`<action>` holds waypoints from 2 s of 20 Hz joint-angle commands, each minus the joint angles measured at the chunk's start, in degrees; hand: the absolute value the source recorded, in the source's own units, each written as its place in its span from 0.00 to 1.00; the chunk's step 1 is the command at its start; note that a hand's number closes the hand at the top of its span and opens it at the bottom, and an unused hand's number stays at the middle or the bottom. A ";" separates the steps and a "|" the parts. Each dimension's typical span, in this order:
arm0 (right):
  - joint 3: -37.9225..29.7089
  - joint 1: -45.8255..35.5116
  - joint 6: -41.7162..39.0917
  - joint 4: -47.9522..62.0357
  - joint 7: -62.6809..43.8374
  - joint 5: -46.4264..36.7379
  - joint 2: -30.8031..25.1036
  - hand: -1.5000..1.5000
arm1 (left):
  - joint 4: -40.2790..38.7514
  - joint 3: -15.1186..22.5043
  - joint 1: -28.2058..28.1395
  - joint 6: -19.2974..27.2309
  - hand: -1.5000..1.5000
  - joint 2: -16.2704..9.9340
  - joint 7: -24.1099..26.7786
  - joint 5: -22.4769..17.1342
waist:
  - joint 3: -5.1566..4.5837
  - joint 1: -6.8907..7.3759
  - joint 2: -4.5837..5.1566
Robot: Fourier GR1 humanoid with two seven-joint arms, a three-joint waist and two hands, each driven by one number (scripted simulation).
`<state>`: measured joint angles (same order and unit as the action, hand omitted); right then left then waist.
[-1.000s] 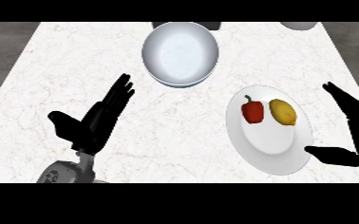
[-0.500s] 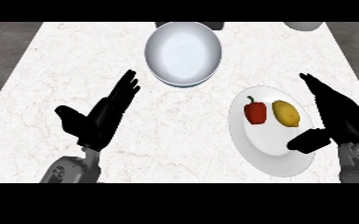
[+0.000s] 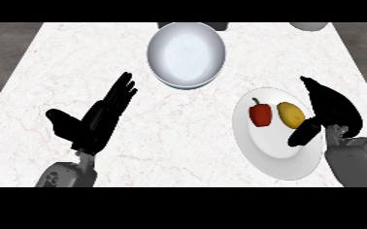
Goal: Pick the lemon from the plate and place it in the bowl
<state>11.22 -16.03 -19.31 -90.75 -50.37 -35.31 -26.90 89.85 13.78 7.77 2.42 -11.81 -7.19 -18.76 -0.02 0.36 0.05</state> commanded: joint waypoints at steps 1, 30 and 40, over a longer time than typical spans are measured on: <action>-1.54 -0.50 -0.86 5.68 0.47 -1.47 1.59 0.00 | -4.37 -2.72 0.27 -3.09 0.50 -0.12 2.31 -0.18 | 0.01 -0.24 0.03; -7.07 1.45 5.32 19.27 14.82 -17.91 10.17 0.00 | 1.94 -4.47 -1.71 -3.20 0.50 9.27 -3.85 8.92 | 0.03 -0.26 -0.05; -10.95 -0.48 13.92 29.28 24.57 -19.12 10.92 1.00 | -1.16 -6.87 -2.92 -8.14 0.50 8.37 0.16 9.14 | 0.04 -0.13 0.03</action>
<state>2.04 -15.89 -10.27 -67.12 -31.45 -54.52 -15.93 90.50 6.61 6.48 -4.84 -3.80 -10.13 -11.00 -0.02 0.14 -0.02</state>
